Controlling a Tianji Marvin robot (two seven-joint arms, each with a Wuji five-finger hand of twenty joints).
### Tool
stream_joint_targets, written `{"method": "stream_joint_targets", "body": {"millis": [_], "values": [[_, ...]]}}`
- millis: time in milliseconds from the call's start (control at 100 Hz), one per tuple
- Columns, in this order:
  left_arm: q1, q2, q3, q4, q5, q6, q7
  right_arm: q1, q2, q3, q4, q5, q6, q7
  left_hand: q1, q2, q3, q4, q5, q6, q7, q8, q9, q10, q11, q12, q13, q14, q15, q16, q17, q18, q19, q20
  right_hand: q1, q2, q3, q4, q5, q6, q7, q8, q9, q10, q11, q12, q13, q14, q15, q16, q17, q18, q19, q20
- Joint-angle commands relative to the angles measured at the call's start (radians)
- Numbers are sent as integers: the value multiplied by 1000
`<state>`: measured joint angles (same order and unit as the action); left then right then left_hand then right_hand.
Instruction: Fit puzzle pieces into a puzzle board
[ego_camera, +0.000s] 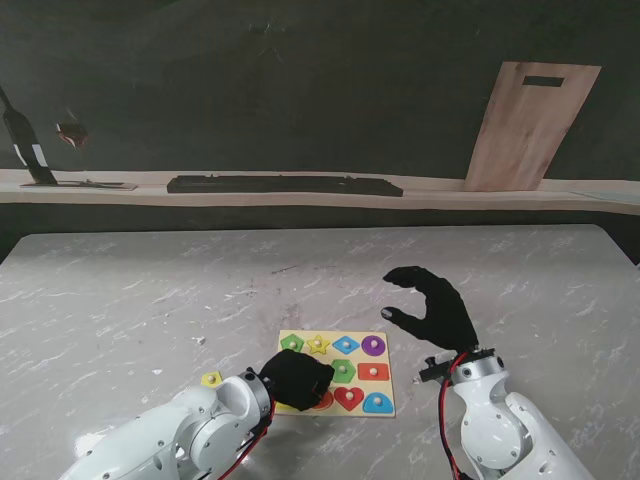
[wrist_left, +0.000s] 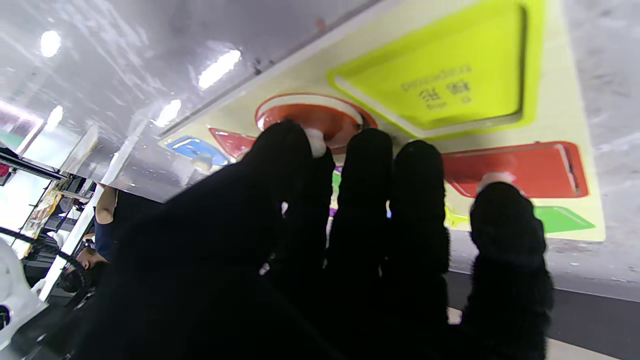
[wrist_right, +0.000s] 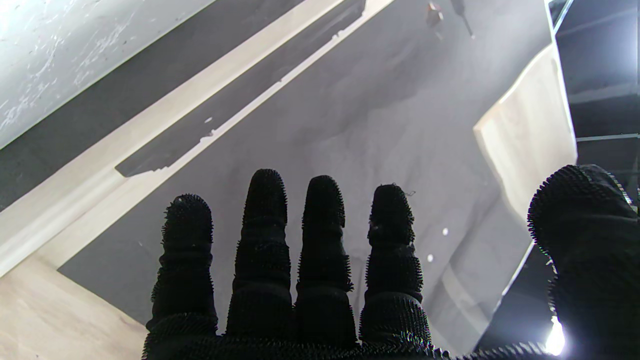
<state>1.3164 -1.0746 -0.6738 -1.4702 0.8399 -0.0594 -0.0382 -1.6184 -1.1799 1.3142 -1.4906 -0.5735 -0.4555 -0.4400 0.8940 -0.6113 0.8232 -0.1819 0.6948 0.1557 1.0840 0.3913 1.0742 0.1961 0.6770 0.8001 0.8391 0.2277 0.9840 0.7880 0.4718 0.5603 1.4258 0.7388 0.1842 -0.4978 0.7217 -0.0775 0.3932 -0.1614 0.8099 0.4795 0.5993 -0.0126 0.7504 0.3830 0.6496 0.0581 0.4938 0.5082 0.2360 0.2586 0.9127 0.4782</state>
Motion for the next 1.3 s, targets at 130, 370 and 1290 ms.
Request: {"method": "stream_joint_targets", "body": {"millis": [130,370,1290], "values": [[9,11,-2,3,12,-15,-10,-7,-6,0,-8,-2,-1,0,38,2,44,-2,-30,-57,37,18,-19,-34,-42,20,-32,-38,-16,6,-23,-187,25,5,-26,19,-14,7,-9,-22,-4,5,3,2,8,5,13,-2,11,8,-9,7,8,11],[0,8,8,14,20,-18,6,-6,-6,-1,-6,0,-1,2,52,-9,55,-8,-66,-88,59,37,-71,-43,-67,68,-43,-32,-41,27,-36,-196,16,0,-26,19,-14,7,-10,-21,-4,5,6,1,9,5,14,-2,11,9,-8,8,8,11],[-22,18,26,43,68,-55,21,-9,-7,3,-6,1,-6,-3,-39,-51,17,-32,-163,-145,-83,50,-243,-56,27,211,-133,-62,-36,57,-98,-208,-30,-12,-27,18,-14,7,-8,-22,-3,5,13,-1,11,6,18,-1,13,9,-7,7,8,11]]}}
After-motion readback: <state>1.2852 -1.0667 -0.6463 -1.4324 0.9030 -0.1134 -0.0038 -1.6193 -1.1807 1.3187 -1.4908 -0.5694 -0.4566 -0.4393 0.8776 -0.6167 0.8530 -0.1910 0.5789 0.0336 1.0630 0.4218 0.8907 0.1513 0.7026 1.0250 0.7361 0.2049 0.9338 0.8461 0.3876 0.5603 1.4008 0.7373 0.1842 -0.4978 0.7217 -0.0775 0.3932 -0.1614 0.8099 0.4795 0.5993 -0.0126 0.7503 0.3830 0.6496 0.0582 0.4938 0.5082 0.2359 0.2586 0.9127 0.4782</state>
